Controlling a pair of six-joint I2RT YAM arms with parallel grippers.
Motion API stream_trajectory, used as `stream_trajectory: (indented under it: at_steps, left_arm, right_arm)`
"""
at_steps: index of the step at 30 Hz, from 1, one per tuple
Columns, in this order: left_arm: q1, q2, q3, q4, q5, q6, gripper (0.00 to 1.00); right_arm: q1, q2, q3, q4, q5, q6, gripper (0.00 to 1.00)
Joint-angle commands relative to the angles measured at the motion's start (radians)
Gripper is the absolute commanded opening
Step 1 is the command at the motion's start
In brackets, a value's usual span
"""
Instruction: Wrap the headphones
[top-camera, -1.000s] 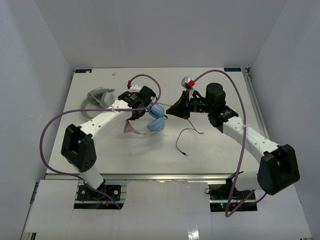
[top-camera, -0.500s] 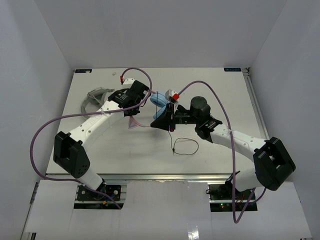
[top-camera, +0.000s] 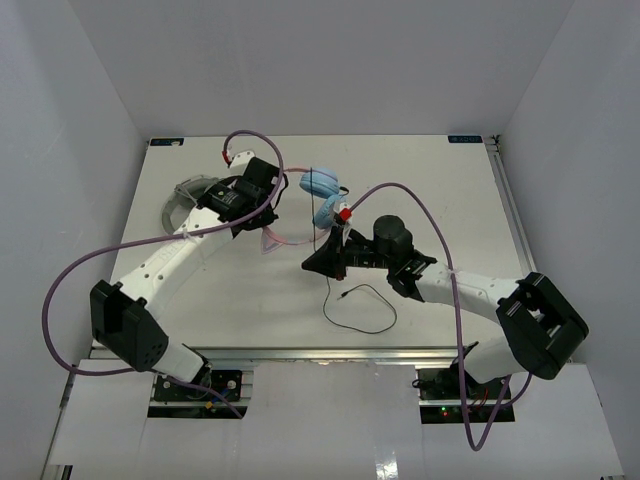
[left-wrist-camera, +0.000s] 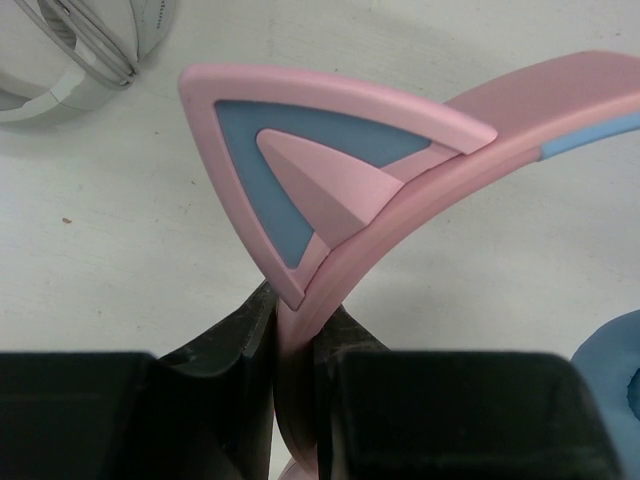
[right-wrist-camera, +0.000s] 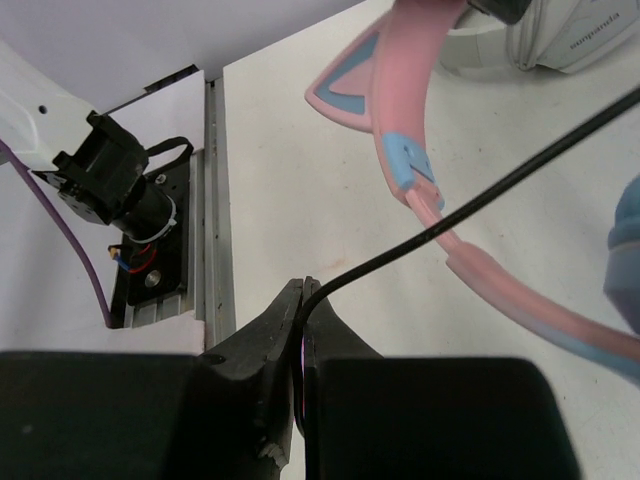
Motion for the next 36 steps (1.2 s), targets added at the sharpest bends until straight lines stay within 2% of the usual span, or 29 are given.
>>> stream_trajectory:
  at_steps: [1, 10, 15, 22, 27, 36]
  left_arm:
    - [0.015, -0.103, -0.041, 0.18, 0.035, -0.076, 0.0]
    - [0.015, -0.12, -0.094, 0.24, 0.054, -0.113, 0.0]
    - [0.015, -0.161, -0.102, 0.239, 0.018, -0.142, 0.0]
    - [0.015, -0.259, -0.128, 0.231, 0.019, -0.171, 0.0]
    - [0.015, -0.323, -0.155, 0.247, 0.064, -0.172, 0.0]
    - [0.015, -0.383, -0.174, 0.227, 0.033, -0.146, 0.0]
  right_arm:
    - [0.031, -0.037, -0.023, 0.04, 0.062, -0.027, 0.08]
    - [0.092, -0.036, 0.023, -0.015, 0.124, -0.051, 0.08]
    - [0.119, -0.071, -0.06, -0.011, 0.201, -0.066, 0.08]
    - [0.12, -0.132, -0.164, -0.028, 0.411, -0.071, 0.08]
    - [0.12, -0.149, -0.2, -0.017, 0.477, -0.076, 0.08]
    - [0.12, -0.208, -0.257, -0.003, 0.585, -0.09, 0.08]
